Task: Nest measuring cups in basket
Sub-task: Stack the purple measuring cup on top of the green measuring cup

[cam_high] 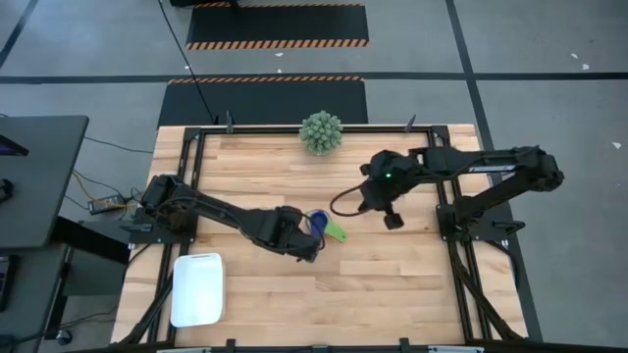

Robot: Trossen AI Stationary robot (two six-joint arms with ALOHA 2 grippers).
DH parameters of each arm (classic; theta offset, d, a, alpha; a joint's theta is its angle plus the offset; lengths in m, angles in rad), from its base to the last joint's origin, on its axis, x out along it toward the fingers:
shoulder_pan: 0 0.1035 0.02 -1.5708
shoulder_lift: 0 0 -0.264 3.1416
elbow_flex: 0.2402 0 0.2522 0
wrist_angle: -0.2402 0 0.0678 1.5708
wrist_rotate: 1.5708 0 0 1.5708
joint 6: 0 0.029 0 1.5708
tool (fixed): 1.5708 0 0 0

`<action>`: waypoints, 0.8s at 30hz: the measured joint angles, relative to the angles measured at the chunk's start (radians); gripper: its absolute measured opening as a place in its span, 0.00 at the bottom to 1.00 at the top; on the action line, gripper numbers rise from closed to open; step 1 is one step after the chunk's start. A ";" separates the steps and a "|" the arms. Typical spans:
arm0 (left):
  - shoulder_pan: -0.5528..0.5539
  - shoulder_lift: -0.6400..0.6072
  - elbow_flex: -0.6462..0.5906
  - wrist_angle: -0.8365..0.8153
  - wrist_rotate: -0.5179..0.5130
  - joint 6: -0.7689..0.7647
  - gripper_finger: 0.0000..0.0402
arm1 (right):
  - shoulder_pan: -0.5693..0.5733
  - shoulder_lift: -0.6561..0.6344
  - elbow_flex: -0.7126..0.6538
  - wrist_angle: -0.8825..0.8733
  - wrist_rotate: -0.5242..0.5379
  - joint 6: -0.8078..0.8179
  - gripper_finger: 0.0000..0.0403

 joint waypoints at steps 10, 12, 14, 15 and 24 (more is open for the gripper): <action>-0.011 0.040 -0.054 0.164 -0.040 0.012 0.01 | -0.038 0.166 -0.066 0.092 0.011 0.129 0.01; -0.010 0.038 -0.083 0.209 -0.039 0.011 0.01 | -0.038 0.209 -0.066 0.105 0.011 0.126 0.01; -0.010 0.038 -0.114 0.260 -0.039 0.011 0.01 | -0.038 0.245 -0.066 0.110 0.011 0.117 0.01; -0.010 0.038 -0.125 0.262 -0.038 0.011 0.01 | -0.038 0.261 -0.066 0.123 0.014 0.112 0.01; -0.010 0.036 -0.193 0.410 -0.039 0.001 0.01 | -0.046 0.383 -0.066 0.192 0.055 0.085 0.01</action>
